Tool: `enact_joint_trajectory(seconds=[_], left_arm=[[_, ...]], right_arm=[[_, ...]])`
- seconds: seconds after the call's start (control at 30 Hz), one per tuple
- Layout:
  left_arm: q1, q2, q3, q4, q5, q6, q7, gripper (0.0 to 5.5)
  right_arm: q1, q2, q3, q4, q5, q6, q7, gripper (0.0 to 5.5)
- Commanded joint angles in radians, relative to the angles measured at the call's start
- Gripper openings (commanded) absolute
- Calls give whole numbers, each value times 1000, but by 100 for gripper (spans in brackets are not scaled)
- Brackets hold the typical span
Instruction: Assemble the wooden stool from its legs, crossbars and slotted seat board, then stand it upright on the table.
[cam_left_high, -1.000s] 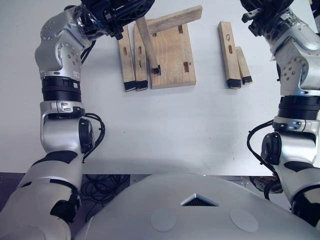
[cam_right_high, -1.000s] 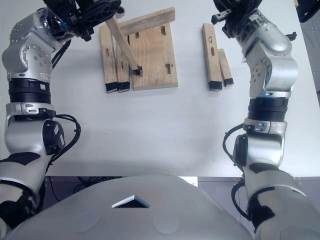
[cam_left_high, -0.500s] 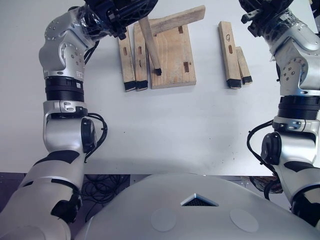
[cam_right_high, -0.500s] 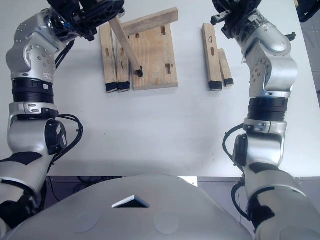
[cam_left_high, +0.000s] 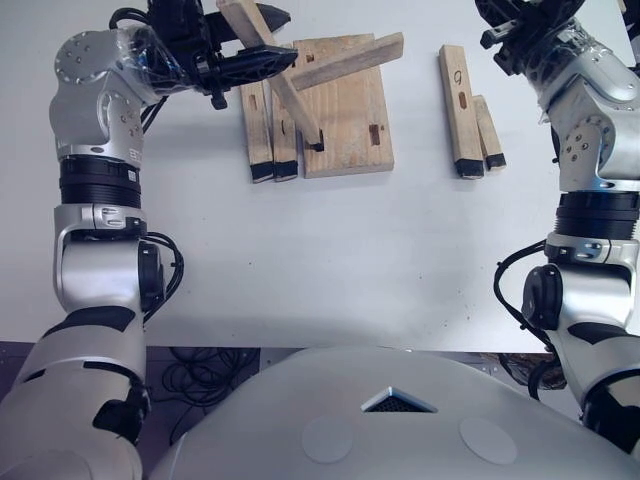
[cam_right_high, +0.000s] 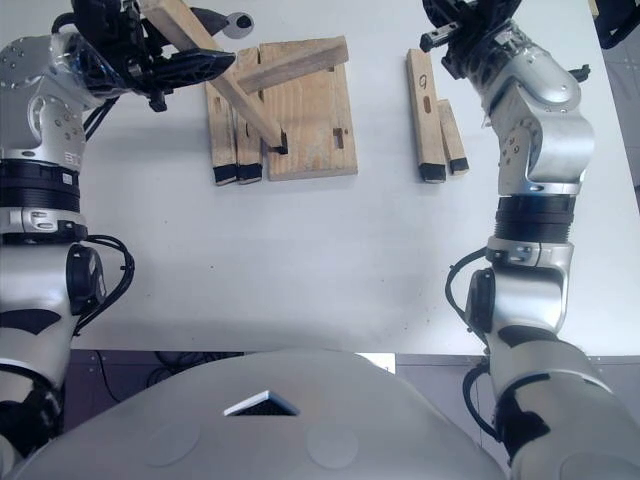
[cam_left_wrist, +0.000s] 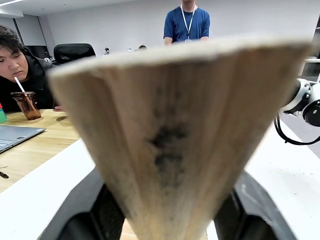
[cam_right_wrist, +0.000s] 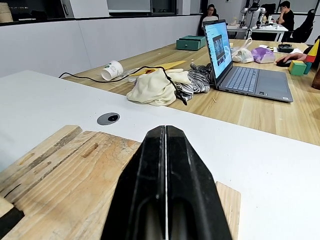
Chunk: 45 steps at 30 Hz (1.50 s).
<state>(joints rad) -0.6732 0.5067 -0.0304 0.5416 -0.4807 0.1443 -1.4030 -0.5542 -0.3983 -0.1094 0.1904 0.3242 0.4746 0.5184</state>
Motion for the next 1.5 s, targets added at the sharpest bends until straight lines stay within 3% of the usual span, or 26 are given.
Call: enact_joint_trajectory(seconds=[0.03, 0.27, 0.5, 0.6, 0.63, 0.83, 1.1, 1.23, 1.37, 1.5], left_arm=[[57, -12, -125, 34, 144, 38, 22, 201], [-17, -26, -232, -17, 201, 121, 49, 201], [99, -21, -294, -7, 199, -9, -94, 201], [74, -36, -270, 13, 199, -26, -48, 201], [72, -42, -262, 9, 192, -21, -36, 239], [108, -31, -218, -101, 193, -12, 20, 324], [308, 176, -87, -343, 233, -10, 125, 341], [280, 140, -21, -349, 305, 168, 422, 341], [198, -89, 23, -326, 283, 494, 768, 341], [127, -245, 75, -280, 262, 628, 969, 341]], right_arm=[[2, 13, -7, -1, 11, 14, -1, 0], [4, 21, -7, -4, 10, 15, -6, 0], [-11, 0, -35, 20, 12, 12, -12, 0], [-27, -12, -52, 41, 7, 14, -22, 0], [-29, -13, -54, 44, 4, 13, -24, 0], [-9, -31, -54, 44, -10, 21, -23, 0], [107, -33, -71, -47, -15, 51, -50, 0], [152, -14, -80, -92, -17, 59, -91, 0], [170, 15, -68, -103, -30, 52, -138, 0], [167, 23, -60, -89, -38, 45, -164, 0]])
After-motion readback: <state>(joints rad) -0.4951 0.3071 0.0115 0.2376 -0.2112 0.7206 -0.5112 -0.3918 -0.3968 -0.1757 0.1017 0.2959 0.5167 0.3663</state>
